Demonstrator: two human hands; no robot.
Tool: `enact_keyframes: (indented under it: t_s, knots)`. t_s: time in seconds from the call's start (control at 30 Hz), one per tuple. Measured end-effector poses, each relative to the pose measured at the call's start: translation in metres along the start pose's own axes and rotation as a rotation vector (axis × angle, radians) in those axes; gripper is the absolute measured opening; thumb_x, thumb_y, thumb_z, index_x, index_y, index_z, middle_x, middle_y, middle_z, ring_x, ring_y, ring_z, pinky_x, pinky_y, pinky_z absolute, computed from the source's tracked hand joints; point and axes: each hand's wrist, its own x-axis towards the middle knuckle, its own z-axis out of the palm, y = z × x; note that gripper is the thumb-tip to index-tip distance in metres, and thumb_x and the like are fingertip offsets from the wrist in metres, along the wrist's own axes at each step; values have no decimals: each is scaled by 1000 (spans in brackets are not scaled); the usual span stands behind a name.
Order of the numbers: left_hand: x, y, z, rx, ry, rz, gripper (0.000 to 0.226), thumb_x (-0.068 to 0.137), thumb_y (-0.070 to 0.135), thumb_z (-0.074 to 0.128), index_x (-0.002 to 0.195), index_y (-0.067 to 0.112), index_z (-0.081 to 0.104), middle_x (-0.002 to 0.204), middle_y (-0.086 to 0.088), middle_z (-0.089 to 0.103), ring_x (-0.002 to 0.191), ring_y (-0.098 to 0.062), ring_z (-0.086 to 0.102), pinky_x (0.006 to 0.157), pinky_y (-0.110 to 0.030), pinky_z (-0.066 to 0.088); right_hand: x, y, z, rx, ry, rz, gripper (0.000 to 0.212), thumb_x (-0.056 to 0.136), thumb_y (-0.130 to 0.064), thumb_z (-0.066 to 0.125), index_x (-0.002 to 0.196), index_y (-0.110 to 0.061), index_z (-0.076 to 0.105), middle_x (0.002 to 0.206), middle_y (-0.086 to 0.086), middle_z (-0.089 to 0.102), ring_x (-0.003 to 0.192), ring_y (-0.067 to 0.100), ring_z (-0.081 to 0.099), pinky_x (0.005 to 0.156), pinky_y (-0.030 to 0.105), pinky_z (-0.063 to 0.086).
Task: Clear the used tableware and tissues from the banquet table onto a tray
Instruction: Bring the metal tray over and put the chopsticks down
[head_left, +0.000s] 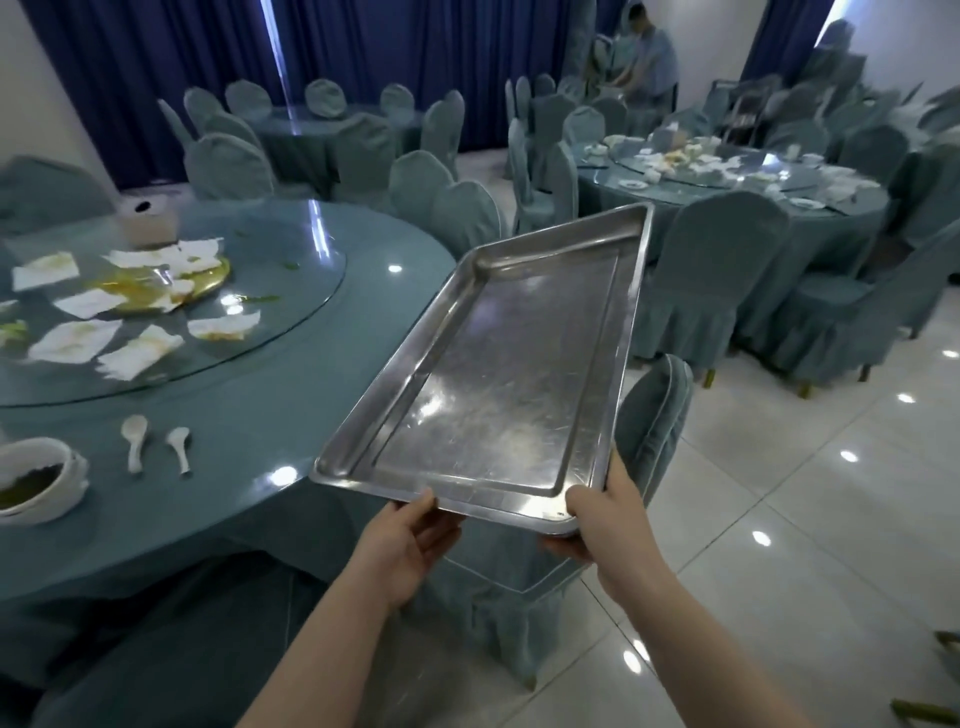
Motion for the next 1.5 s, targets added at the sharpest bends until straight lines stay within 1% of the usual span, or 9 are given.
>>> enact_keyframes:
  t_s: [0.2, 0.33, 0.53, 0.7, 0.93, 1.03, 1.13, 1.27, 1.5]
  knots:
    - [43, 36, -22, -83, 54, 23, 6, 93, 9, 55, 98, 11, 58, 81, -10, 73, 73, -24, 70, 70, -37, 53, 60, -13, 49, -15, -56, 34, 62, 79, 3, 42, 112, -48, 54, 98, -9, 69, 75, 25, 70, 54, 38, 58]
    - [80, 71, -38, -199, 23, 3, 11, 95, 13, 50, 99, 7, 59, 92, -19, 68, 84, -31, 67, 78, -41, 52, 107, -22, 81, -18, -84, 62, 64, 79, 6, 40, 126, -36, 51, 108, 0, 66, 72, 28, 72, 55, 40, 58]
    - [126, 112, -57, -332, 7, -87, 21, 94, 15, 43, 107, 5, 57, 106, -24, 62, 97, -34, 61, 73, -44, 55, 164, -30, 121, -46, -100, 115, 55, 75, 5, 42, 106, -38, 60, 93, -2, 70, 69, 27, 72, 56, 42, 59]
    - [151, 125, -73, -412, 20, -121, 40, 96, 17, 40, 135, 11, 44, 124, -29, 54, 103, -39, 60, 73, -53, 53, 199, -29, 142, -87, -116, 169, 52, 76, 6, 41, 108, -31, 59, 104, 4, 66, 77, 33, 71, 58, 45, 60]
    - [174, 133, -88, -470, 84, -76, 60, 96, 20, 40, 152, 15, 18, 146, -31, 32, 113, -46, 55, 90, -53, 46, 244, -22, 154, -169, -165, 221, 45, 76, 3, 45, 100, -30, 63, 98, 6, 70, 77, 36, 71, 60, 44, 59]
    - [182, 140, -89, -507, 123, -30, 59, 99, 25, 40, 152, 15, 19, 151, -29, 25, 111, -45, 54, 89, -53, 45, 269, -17, 159, -156, -219, 277, 40, 82, 2, 50, 104, -29, 61, 94, 6, 72, 79, 37, 71, 62, 47, 60]
    - [189, 145, -84, -503, 141, 13, 58, 100, 34, 41, 152, 20, 20, 150, -26, 30, 108, -42, 57, 85, -53, 47, 300, -7, 161, -96, -266, 392, 30, 92, 0, 53, 111, -23, 55, 99, 10, 68, 82, 37, 69, 68, 55, 58]
    - [199, 150, -78, -487, 161, 22, 52, 99, 37, 41, 148, 21, 32, 124, -25, 56, 110, -37, 58, 77, -55, 56, 338, 11, 157, -36, -252, 531, 30, 93, 1, 55, 120, -13, 52, 103, 14, 64, 85, 34, 66, 57, 49, 59]
    - [226, 141, -65, -454, 255, -33, 55, 97, 39, 46, 146, 18, 35, 125, -25, 56, 111, -36, 59, 76, -52, 58, 380, 29, 145, -40, -273, 591, 33, 96, -1, 53, 123, -20, 53, 105, 13, 68, 85, 32, 68, 55, 44, 57]
